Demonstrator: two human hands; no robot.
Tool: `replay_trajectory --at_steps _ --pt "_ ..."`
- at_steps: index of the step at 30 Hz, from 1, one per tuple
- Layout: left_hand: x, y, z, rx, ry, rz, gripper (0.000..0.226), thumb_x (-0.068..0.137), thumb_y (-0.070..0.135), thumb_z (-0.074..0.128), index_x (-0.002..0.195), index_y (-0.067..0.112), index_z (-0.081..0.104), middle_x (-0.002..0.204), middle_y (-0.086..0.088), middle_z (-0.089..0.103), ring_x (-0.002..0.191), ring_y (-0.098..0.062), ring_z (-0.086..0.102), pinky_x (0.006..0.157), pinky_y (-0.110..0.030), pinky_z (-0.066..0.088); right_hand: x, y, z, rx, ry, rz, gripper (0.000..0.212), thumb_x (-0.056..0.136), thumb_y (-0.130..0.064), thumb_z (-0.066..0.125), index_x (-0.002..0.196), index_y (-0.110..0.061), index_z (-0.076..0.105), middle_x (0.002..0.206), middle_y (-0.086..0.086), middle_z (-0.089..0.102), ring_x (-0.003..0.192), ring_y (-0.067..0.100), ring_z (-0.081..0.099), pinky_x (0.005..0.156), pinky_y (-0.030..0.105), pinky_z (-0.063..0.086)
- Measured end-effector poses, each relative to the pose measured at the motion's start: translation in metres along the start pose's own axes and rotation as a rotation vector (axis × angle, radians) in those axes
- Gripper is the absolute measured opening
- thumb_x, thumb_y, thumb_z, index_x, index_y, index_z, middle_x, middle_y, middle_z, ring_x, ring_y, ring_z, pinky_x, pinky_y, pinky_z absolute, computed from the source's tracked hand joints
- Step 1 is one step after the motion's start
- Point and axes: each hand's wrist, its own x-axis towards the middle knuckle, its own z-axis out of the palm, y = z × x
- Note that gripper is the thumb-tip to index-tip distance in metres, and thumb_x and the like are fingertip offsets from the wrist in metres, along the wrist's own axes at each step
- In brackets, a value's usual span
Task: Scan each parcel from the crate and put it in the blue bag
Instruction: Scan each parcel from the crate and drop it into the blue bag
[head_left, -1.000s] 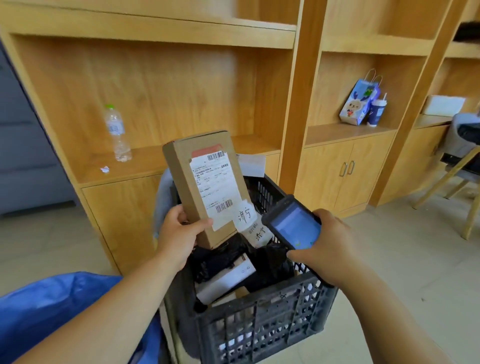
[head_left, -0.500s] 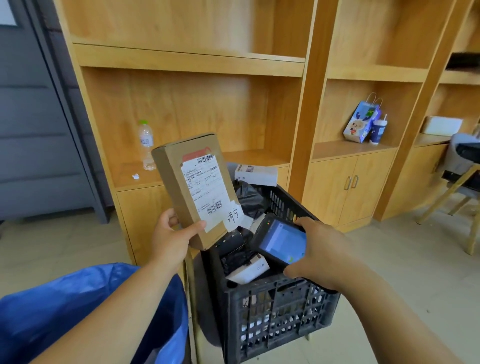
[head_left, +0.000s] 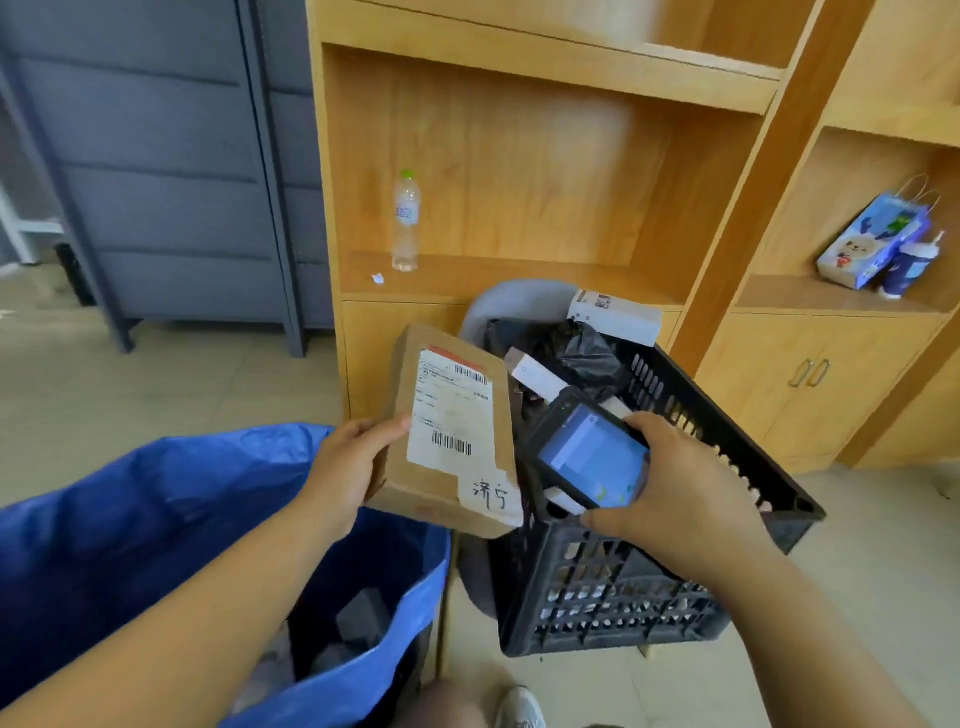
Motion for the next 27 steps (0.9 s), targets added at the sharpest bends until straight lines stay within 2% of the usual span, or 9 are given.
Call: replay_trajectory --at_steps 2,3,8,12,14,17,20,23,27 --pt "-0.008 -0.015 -0.032 0.054 0.0 -0.04 0.063 0.06 0.049 0.075 0.105 0.005 0.067 0.099 -0.017 0.072 0.092 -0.032 0.067 0.084 -0.047 0.049 0.005 -0.02 0.017 -0.005 -0.054 -0.048 0.088 0.057 -0.054 0.079 0.129 -0.027 0.037 0.102 -0.005 0.051 0.085 0.018 0.051 0.066 0.035 0.049" --pt "-0.011 -0.024 -0.048 0.086 0.016 -0.057 0.065 0.059 0.049 0.076 0.104 0.003 0.067 0.099 -0.02 0.071 0.088 -0.032 0.067 0.081 -0.044 0.049 0.008 -0.031 0.027 -0.008 -0.072 -0.075 0.089 0.056 -0.054 0.079 0.129 -0.027 0.037 0.1 -0.007 0.049 0.084 0.017 0.05 0.065 0.033 0.047" --pt "-0.016 -0.071 -0.132 0.193 0.208 -0.156 0.033 0.077 0.036 0.075 0.094 0.009 0.069 0.09 -0.009 0.075 0.08 -0.027 0.07 0.069 -0.036 0.053 0.02 -0.076 0.084 0.034 -0.202 -0.183 0.073 0.051 -0.051 0.078 0.112 -0.027 0.046 0.09 -0.012 0.051 0.076 0.015 0.049 0.052 0.027 0.037" --pt "-0.008 -0.104 -0.185 0.346 0.405 -0.261 0.035 0.075 0.041 0.076 0.09 0.012 0.065 0.087 -0.004 0.07 0.076 -0.019 0.065 0.062 -0.031 0.047 0.033 -0.106 0.139 0.013 -0.359 -0.23 0.09 0.054 -0.051 0.076 0.131 -0.024 0.04 0.113 -0.006 0.055 0.097 0.02 0.054 0.067 0.032 0.045" --pt "-0.001 -0.121 -0.208 0.512 0.446 -0.333 0.04 0.076 0.041 0.074 0.096 0.009 0.062 0.092 -0.006 0.067 0.08 -0.021 0.063 0.064 -0.034 0.047 0.038 -0.119 0.164 -0.036 -0.416 -0.248 0.093 0.056 -0.052 0.076 0.134 -0.023 0.035 0.119 -0.005 0.053 0.103 0.021 0.054 0.071 0.032 0.044" --pt "0.014 -0.145 -0.234 0.761 0.457 -0.493 0.049 0.078 0.038 0.071 0.109 0.004 0.057 0.106 -0.013 0.062 0.087 -0.028 0.061 0.069 -0.035 0.046 0.046 -0.137 0.197 -0.088 -0.488 -0.252 0.086 0.056 -0.051 0.074 0.127 -0.024 0.036 0.114 -0.006 0.053 0.101 0.021 0.053 0.069 0.031 0.041" --pt "0.029 -0.166 -0.249 0.919 0.457 -0.675 0.055 0.083 0.038 0.067 0.121 0.003 0.047 0.124 -0.019 0.046 0.084 -0.029 0.053 0.069 -0.035 0.045 0.056 -0.148 0.228 -0.098 -0.565 -0.249 0.077 0.054 -0.05 0.074 0.118 -0.026 0.039 0.106 -0.009 0.052 0.096 0.019 0.053 0.066 0.031 0.039" --pt "0.048 -0.188 -0.261 0.929 0.455 -0.776 0.053 0.088 0.037 0.06 0.126 0.003 0.045 0.13 -0.02 0.039 0.08 -0.027 0.049 0.071 -0.035 0.043 0.065 -0.152 0.255 -0.082 -0.614 -0.248 0.07 0.052 -0.051 0.075 0.109 -0.028 0.041 0.1 -0.01 0.052 0.093 0.019 0.053 0.066 0.032 0.041" --pt "0.078 -0.214 -0.259 0.716 0.43 -0.731 0.042 0.085 0.036 0.065 0.112 0.005 0.058 0.114 -0.016 0.062 0.085 -0.026 0.06 0.07 -0.032 0.046 0.075 -0.148 0.281 -0.08 -0.617 -0.213 0.075 0.051 -0.052 0.075 0.112 -0.028 0.04 0.101 -0.01 0.052 0.09 0.019 0.052 0.064 0.031 0.039"
